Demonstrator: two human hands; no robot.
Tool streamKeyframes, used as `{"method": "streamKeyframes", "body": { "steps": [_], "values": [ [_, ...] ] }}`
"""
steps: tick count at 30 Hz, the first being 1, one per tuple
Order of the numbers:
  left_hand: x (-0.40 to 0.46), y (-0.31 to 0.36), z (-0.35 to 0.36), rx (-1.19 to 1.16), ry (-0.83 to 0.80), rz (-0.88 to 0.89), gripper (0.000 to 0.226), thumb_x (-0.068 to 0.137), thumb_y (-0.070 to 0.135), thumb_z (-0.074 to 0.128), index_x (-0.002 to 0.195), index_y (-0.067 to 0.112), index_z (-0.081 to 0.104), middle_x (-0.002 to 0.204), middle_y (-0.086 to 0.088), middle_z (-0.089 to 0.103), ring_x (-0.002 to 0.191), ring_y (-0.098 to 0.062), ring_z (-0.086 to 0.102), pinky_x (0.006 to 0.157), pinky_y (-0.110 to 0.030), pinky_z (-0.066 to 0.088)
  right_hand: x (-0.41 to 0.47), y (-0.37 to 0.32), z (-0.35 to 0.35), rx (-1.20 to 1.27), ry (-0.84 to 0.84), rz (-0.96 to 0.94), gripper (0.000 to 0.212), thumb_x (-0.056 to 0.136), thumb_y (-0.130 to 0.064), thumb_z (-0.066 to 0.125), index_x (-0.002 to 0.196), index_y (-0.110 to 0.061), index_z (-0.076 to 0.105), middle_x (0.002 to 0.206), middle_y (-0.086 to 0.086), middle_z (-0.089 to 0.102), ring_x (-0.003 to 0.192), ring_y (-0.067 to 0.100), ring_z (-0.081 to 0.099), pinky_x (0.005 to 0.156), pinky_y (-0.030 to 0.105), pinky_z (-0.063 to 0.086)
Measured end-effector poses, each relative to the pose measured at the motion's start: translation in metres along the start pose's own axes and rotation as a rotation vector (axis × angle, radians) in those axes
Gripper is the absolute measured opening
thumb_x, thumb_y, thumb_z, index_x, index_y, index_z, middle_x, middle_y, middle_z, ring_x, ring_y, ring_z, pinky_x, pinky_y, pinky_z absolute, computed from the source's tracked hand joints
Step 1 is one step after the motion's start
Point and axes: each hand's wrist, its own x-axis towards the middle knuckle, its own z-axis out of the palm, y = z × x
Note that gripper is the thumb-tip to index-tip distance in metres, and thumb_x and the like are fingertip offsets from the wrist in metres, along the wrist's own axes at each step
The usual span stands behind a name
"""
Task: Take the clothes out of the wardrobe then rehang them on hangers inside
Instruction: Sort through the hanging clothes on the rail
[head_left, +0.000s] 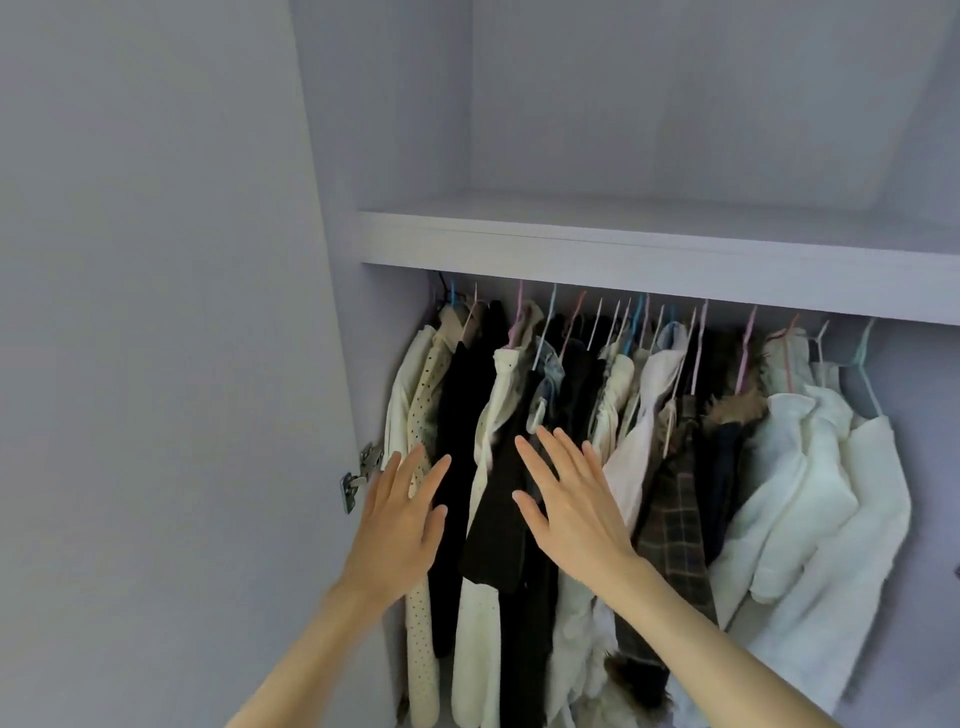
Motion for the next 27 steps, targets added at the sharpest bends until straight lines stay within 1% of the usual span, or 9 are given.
{"method": "streamKeyframes", "body": {
  "steps": [4,10,13,15,18,21,24,25,27],
  "values": [
    [0.029,-0.019,0.012,-0.009,0.007,-0.081,0.052,0.100,0.026,0.034,0.147,0.030,0.012,0.156,0.000,0.003,0.144,-0.019,-0.006,0.117,-0.036,0.003,0.053,-0.002,0.029,-0.003,-0.016,-0.104,0.051,0.091,-0.037,0.029,0.133,-0.017,0.048,0.131,0.011,0.054,0.123,0.028,0.051,0.101,0.048,0.040],
    [0.096,-0.049,0.031,-0.074,0.093,-0.222,0.056,0.100,0.023,0.033,0.148,0.018,0.003,0.156,-0.002,0.002,0.144,-0.018,-0.001,0.113,-0.025,-0.001,0.144,0.003,0.070,0.043,-0.020,-0.246,0.048,0.088,-0.030,0.033,0.126,-0.015,0.056,0.124,0.009,0.060,0.119,0.027,0.055,0.097,0.049,0.043],
    [0.124,-0.060,0.042,-0.134,0.090,-0.320,0.060,0.099,0.022,0.035,0.148,0.012,0.001,0.156,-0.005,0.004,0.144,-0.018,0.004,0.112,-0.023,0.003,0.181,0.004,0.088,0.077,-0.015,-0.328,0.043,0.083,-0.019,0.057,0.126,-0.012,0.056,0.125,0.012,0.059,0.120,0.030,0.053,0.099,0.054,0.040],
    [0.140,-0.065,0.051,-0.182,0.095,-0.375,0.063,0.099,0.019,0.038,0.147,0.009,0.000,0.156,-0.007,0.004,0.143,-0.018,0.005,0.109,-0.018,0.002,0.207,0.007,0.100,0.084,-0.045,-0.371,0.057,0.073,-0.011,0.070,0.128,-0.010,0.055,0.127,0.014,0.057,0.122,0.031,0.051,0.102,0.055,0.034],
    [0.149,-0.069,0.057,-0.279,0.088,-0.388,0.064,0.097,0.012,0.041,0.147,0.014,0.001,0.155,-0.002,0.008,0.142,-0.014,0.008,0.102,-0.007,0.000,0.240,0.002,0.107,0.128,-0.098,-0.408,0.062,0.079,-0.006,0.061,0.138,-0.010,0.042,0.141,0.015,0.043,0.134,0.032,0.035,0.112,0.051,0.017],
    [0.149,-0.073,0.060,-0.272,0.085,-0.292,0.061,0.096,0.006,0.041,0.141,0.029,0.008,0.144,0.003,0.025,0.132,-0.007,0.022,0.101,-0.003,0.005,0.262,-0.004,0.118,0.165,-0.130,-0.406,0.047,0.097,-0.020,0.036,0.144,-0.014,0.033,0.151,0.009,0.030,0.142,0.024,0.019,0.115,0.043,0.005],
    [0.150,-0.079,0.061,-0.251,0.127,-0.196,0.051,0.094,0.004,0.039,0.137,0.027,0.025,0.132,0.010,0.030,0.120,0.007,0.024,0.100,0.002,0.008,0.268,0.000,0.126,0.127,-0.046,-0.419,0.046,0.093,-0.028,0.026,0.113,-0.012,0.065,0.127,0.007,0.059,0.127,0.022,0.047,0.108,0.047,0.031],
    [0.151,-0.083,0.062,-0.252,0.146,-0.165,0.048,0.092,0.004,0.037,0.137,0.022,0.034,0.132,0.009,0.033,0.119,0.010,0.025,0.102,0.000,0.013,0.267,0.005,0.128,0.143,0.020,-0.414,0.045,0.091,-0.027,0.029,0.098,-0.011,0.070,0.114,0.006,0.067,0.118,0.023,0.056,0.102,0.048,0.040],
    [0.154,-0.088,0.064,-0.258,0.162,-0.167,0.043,0.093,0.005,0.036,0.135,0.015,0.043,0.132,0.006,0.039,0.121,0.004,0.033,0.103,-0.006,0.022,0.258,0.017,0.131,0.179,0.098,-0.379,0.044,0.093,-0.027,0.031,0.091,-0.010,0.071,0.106,0.005,0.069,0.112,0.023,0.060,0.100,0.043,0.043]
  ]
}}
